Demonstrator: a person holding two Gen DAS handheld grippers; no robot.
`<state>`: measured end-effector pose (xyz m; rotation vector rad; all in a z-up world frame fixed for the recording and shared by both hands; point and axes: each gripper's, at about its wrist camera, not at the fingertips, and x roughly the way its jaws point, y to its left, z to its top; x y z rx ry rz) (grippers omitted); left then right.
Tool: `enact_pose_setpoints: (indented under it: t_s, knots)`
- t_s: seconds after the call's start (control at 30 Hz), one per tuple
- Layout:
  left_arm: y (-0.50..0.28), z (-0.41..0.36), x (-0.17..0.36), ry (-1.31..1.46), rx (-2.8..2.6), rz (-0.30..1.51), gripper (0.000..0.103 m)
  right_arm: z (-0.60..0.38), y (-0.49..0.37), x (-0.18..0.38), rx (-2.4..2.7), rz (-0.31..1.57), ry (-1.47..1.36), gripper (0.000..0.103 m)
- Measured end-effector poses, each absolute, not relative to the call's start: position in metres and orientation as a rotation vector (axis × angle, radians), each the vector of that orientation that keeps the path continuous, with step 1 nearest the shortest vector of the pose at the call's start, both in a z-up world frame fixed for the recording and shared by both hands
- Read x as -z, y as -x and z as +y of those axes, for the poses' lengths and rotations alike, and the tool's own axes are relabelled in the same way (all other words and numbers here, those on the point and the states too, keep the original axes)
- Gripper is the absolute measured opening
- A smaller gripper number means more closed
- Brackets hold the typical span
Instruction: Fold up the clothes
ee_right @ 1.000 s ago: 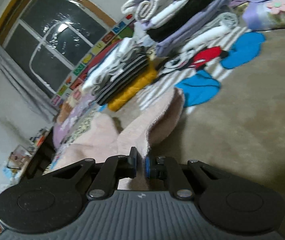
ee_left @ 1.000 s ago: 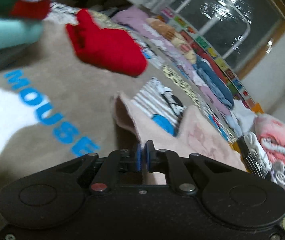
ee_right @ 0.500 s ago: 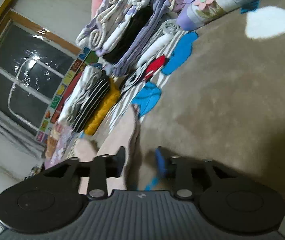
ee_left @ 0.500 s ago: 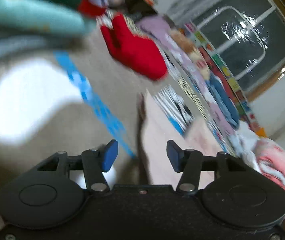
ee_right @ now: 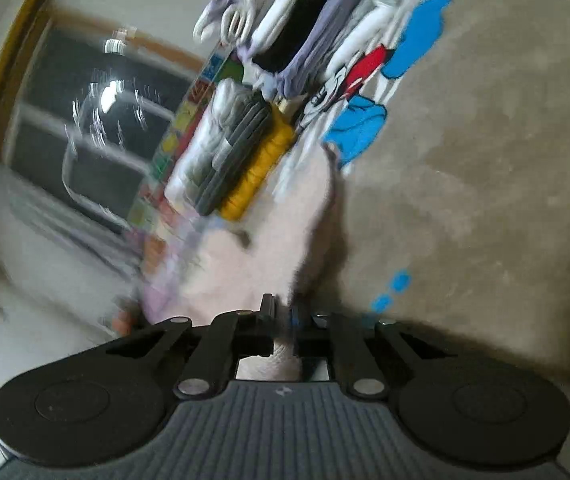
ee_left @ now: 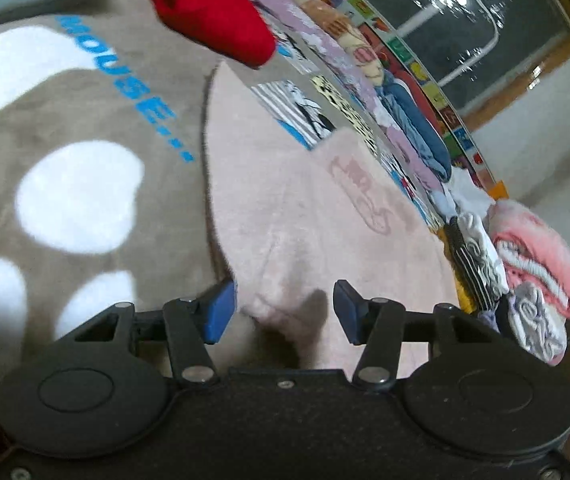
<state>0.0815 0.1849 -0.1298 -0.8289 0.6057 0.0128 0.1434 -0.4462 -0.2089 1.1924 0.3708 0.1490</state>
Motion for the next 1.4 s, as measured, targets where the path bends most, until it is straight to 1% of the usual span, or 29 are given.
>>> enact_pose_setpoints:
  t_s: [0.03,0.1,0.13,0.17,0.23,0.27,0.3,0.37,0.43,0.53,0.57,0.6,0.67,0.8,0.87,0.9,0.97,1.0,1.03,1.07,1.1,1.13,1.17,1.27,1.3,1.37,1.4]
  knots:
    - [-0.081,0.186,0.132,0.835,-0.017,0.61,0.052,-0.451,-0.134,0.197,-0.178,0.307,-1.23,0.004]
    - [-0.08,0.187,0.133,0.841,-0.02,0.614,0.052,-0.46,-0.116,0.166,-0.181,0.211,-1.211,0.004]
    - [-0.079,0.187,0.132,0.841,-0.019,0.614,0.052,-0.465,-0.11,0.162,-0.147,0.19,-1.206,0.004]
    - [-0.079,0.186,0.132,0.841,-0.018,0.613,0.052,-0.471,-0.104,0.157,-0.113,0.169,-1.202,0.008]
    - [-0.078,0.186,0.13,0.839,-0.015,0.61,0.053,-0.479,-0.095,0.158,-0.031,0.165,-1.187,0.019]
    - [-0.077,0.185,0.13,0.842,-0.015,0.61,0.054,-0.481,-0.091,0.167,0.001,0.19,-1.2,0.033]
    - [-0.077,0.185,0.13,0.846,-0.016,0.609,0.055,-0.479,-0.089,0.179,0.025,0.226,-1.231,0.045]
    - [-0.075,0.184,0.13,0.856,-0.009,0.609,0.057,-0.473,-0.086,0.197,0.049,0.301,-1.265,0.047]
    - [-0.073,0.182,0.129,0.868,0.001,0.612,0.059,-0.463,-0.086,0.209,0.054,0.38,-1.278,0.045]
    - [-0.069,0.178,0.13,0.895,0.026,0.62,0.059,-0.441,-0.088,0.211,-0.013,0.451,-1.272,0.056]
    - [-0.069,0.176,0.132,0.91,0.043,0.629,0.059,-0.432,-0.09,0.21,-0.044,0.469,-1.267,0.062]
    - [-0.069,0.173,0.134,0.926,0.061,0.639,0.059,-0.423,-0.091,0.209,-0.074,0.488,-1.261,0.064]
    - [-0.069,0.167,0.138,0.959,0.098,0.658,0.059,-0.405,-0.092,0.212,-0.106,0.549,-1.239,0.063]
    - [-0.076,0.156,0.146,0.95,0.099,0.677,0.059,-0.376,-0.094,0.206,-0.153,0.578,-1.168,0.065]
    - [-0.08,0.153,0.146,0.948,0.093,0.654,0.059,-0.373,-0.093,0.206,-0.15,0.567,-1.169,0.064]
    - [-0.082,0.153,0.146,0.942,0.08,0.637,0.059,-0.372,-0.093,0.206,-0.147,0.56,-1.17,0.061]
    - [-0.086,0.153,0.149,0.935,0.049,0.608,0.054,-0.375,-0.095,0.209,-0.131,0.526,-1.195,0.057]
    - [-0.089,0.153,0.151,0.935,0.031,0.597,0.045,-0.379,-0.096,0.212,-0.121,0.506,-1.216,0.052]
    - [-0.091,0.153,0.153,0.935,0.013,0.587,0.04,-0.382,-0.095,0.215,-0.108,0.491,-1.235,0.048]
    - [-0.092,0.153,0.155,0.93,0.005,0.578,0.035,-0.384,-0.095,0.219,-0.096,0.476,-1.251,0.039]
    - [-0.094,0.151,0.154,0.9,-0.007,0.581,0.016,-0.384,-0.098,0.223,-0.091,0.467,-1.251,0.025]
    - [-0.095,0.151,0.151,0.874,-0.022,0.588,0.009,-0.384,-0.102,0.227,-0.095,0.468,-1.236,0.017]
    - [-0.095,0.151,0.147,0.849,-0.036,0.596,0.008,-0.384,-0.106,0.229,-0.104,0.475,-1.224,0.011]
    - [-0.077,0.156,0.13,0.798,-0.05,0.556,0.007,-0.391,-0.097,0.213,-0.097,0.432,-1.248,0.009]
    - [-0.071,0.158,0.125,0.781,-0.054,0.542,0.007,-0.395,-0.094,0.209,-0.087,0.44,-1.213,0.009]
    - [-0.072,0.161,0.14,0.814,-0.065,0.583,0.007,-0.401,-0.088,0.204,-0.065,0.46,-1.154,0.009]
    - [-0.072,0.163,0.148,0.832,-0.07,0.605,0.008,-0.406,-0.087,0.217,-0.037,0.5,-1.185,0.006]
